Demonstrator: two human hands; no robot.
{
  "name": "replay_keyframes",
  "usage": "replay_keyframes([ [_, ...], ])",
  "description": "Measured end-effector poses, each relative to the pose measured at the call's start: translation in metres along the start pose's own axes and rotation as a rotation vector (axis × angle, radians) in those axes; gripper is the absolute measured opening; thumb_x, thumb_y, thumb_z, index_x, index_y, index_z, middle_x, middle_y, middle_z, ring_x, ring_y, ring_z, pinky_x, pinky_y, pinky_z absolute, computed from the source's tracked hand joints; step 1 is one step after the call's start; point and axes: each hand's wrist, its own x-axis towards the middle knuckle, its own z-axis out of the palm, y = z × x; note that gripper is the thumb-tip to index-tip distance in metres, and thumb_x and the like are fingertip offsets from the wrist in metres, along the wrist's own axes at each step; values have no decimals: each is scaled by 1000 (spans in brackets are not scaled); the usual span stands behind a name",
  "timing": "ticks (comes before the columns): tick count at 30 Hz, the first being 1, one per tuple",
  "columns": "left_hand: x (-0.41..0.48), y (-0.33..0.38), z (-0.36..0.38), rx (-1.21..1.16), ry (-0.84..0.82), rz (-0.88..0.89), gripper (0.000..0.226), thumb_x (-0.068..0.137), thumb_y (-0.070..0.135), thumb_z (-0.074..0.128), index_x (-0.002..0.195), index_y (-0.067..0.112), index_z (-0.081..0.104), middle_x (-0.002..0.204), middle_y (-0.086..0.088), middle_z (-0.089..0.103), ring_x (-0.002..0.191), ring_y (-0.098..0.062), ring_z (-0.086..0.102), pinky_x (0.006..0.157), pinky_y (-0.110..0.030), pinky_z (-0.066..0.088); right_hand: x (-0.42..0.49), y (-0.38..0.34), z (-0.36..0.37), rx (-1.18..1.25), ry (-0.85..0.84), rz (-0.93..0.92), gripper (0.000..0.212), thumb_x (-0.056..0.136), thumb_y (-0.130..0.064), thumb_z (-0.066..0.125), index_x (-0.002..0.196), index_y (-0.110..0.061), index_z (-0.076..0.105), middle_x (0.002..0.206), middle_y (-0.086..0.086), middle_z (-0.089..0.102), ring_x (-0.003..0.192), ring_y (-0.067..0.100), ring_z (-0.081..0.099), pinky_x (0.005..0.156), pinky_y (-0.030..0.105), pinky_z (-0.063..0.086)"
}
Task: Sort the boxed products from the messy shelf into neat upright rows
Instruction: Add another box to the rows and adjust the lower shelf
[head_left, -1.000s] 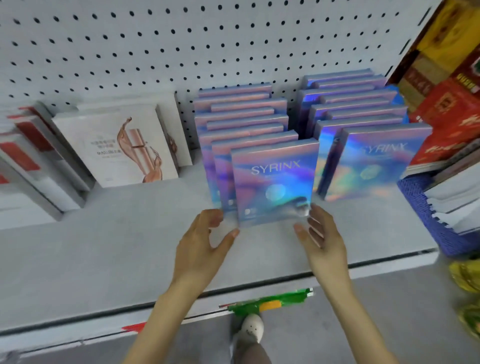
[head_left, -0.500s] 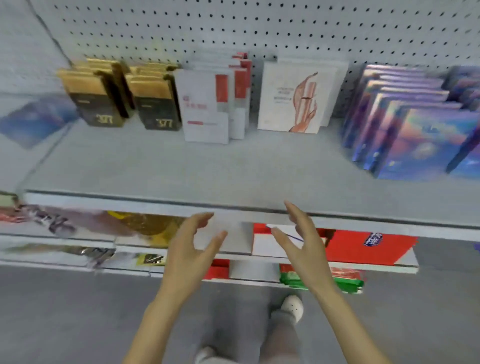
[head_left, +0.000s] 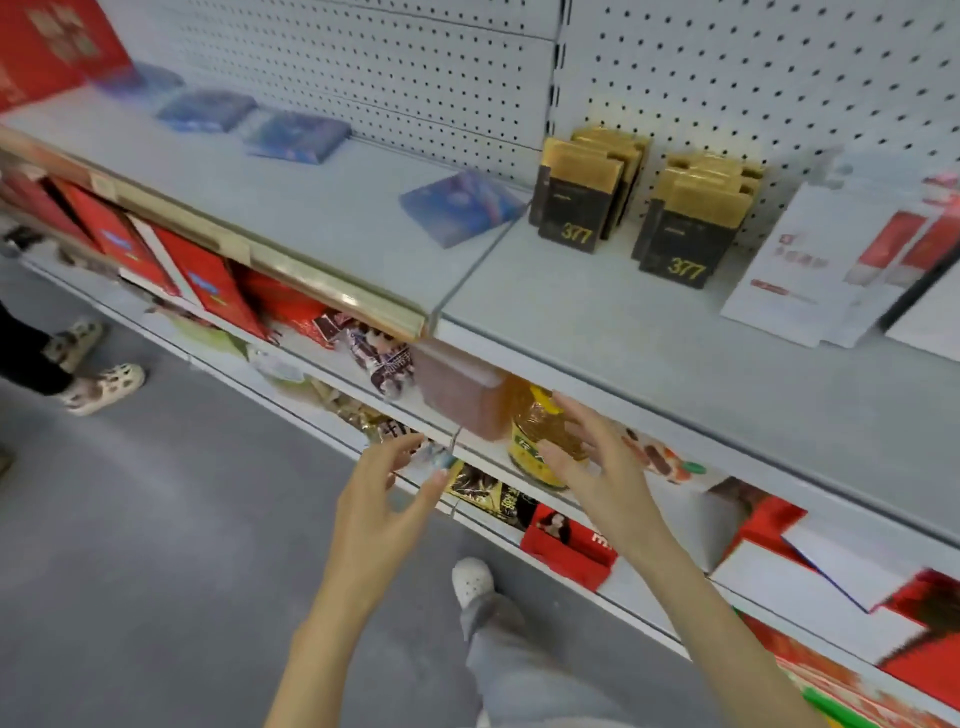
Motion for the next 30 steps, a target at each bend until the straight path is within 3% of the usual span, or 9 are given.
replay_keyframes([
  [4,47,-24,-31,45,33,-23,30,79,61,56,109,57,53,113,35,52,109,9,51,88,-16,40,69,-6,32,14,-30,-24,46,89,-42,63,125,-63,41,130,-36,43,122,-14,41,90,7,36],
  [6,84,-33,-45,53,57,-34,33,79,59,58,112,52,55,112,31,54,108,8,52,90,-17,40,109,-9,48,6,-9,-42,47,90,-38,64,130,-52,44,127,-36,43,121,-10,43,90,7,36],
  [12,218,-35,-88,84,85,-9,38,78,50,61,114,38,60,113,17,60,106,4,56,91,-21,42,263,-30,71,-38,82,-33,51,86,-31,70,133,-33,48,128,-13,45,124,9,44,96,18,34],
  [17,317,-33,-99,14,85,-38,30,84,40,69,113,35,61,111,12,64,102,1,60,84,-18,44,391,-45,57,-463,120,-93,69,82,-39,74,139,-12,45,136,10,50,129,27,41,96,25,28],
  [20,359,-31,-76,-108,-12,-112,29,90,28,66,118,28,58,116,7,65,99,7,61,80,-9,45,433,-37,47,-618,148,42,72,81,-48,71,135,-7,45,134,19,49,127,36,42,101,38,34],
  [23,396,-30,-48,-145,-125,-164,37,91,26,63,127,26,54,122,7,61,101,7,59,79,-3,43,448,-19,46,-678,158,216,69,83,-49,68,127,0,46,130,24,49,126,38,42,102,40,35],
  [26,431,-27,-33,-172,-204,-209,50,90,27,65,137,20,47,126,11,52,112,-5,53,88,-13,40,447,-10,55,-727,207,276,78,79,-51,72,132,-1,44,129,23,49,122,36,43,99,39,37],
  [30,470,-26,-37,-319,-282,-222,29,84,31,68,110,19,62,106,7,65,95,-11,60,89,-31,45,432,-17,93,-539,374,306,85,68,-42,84,140,-16,46,128,11,50,124,30,43,101,37,35],
])
